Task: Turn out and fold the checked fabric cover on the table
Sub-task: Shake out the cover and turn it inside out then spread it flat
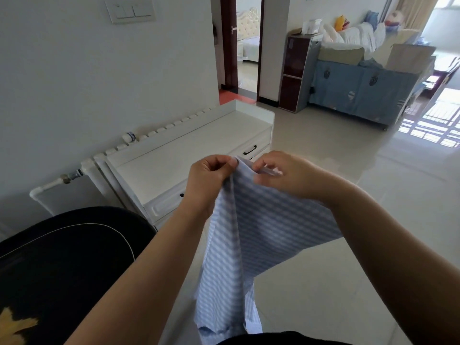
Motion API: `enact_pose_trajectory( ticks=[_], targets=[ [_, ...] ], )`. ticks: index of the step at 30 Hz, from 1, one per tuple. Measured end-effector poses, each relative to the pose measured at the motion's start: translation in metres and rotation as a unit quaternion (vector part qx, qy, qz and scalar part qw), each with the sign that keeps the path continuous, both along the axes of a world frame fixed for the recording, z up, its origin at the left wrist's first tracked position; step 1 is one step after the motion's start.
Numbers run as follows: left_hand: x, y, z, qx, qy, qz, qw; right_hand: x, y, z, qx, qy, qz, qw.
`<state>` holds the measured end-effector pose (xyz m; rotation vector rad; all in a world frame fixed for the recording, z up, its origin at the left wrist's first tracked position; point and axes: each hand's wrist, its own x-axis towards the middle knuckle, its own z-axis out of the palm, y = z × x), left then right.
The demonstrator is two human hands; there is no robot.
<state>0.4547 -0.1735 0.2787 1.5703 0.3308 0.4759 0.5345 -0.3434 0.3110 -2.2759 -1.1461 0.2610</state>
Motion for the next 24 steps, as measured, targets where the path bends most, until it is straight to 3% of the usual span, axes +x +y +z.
enact_pose_trajectory(
  ticks=[7, 14, 16, 18, 21, 24],
  targets=[
    [0.036, 0.041, 0.031, -0.074, -0.024, 0.019, 0.997, 0.007, -0.068, -0.056, -0.110, -0.172, -0.115, 0.972],
    [0.083, 0.058, 0.054, -0.086, -0.027, 0.024, 0.996, 0.033, -0.107, -0.088, -0.152, -0.199, -0.240, 0.938],
    [0.094, 0.063, 0.056, -0.073, -0.022, 0.029, 0.997, 0.037, -0.112, -0.101, -0.156, -0.245, -0.250, 0.924],
    [0.105, 0.072, 0.055, -0.035, 0.005, 0.057, 0.998, 0.041, -0.114, -0.110, -0.163, -0.330, -0.217, 0.904],
    [0.116, 0.092, 0.050, 0.024, 0.042, 0.111, 0.993, 0.041, -0.110, -0.116, -0.073, -0.471, -0.098, 0.874],
    [0.121, 0.104, 0.045, 0.045, 0.052, 0.143, 0.987, 0.027, -0.097, -0.108, -0.010, -0.529, 0.053, 0.847]
  ],
)
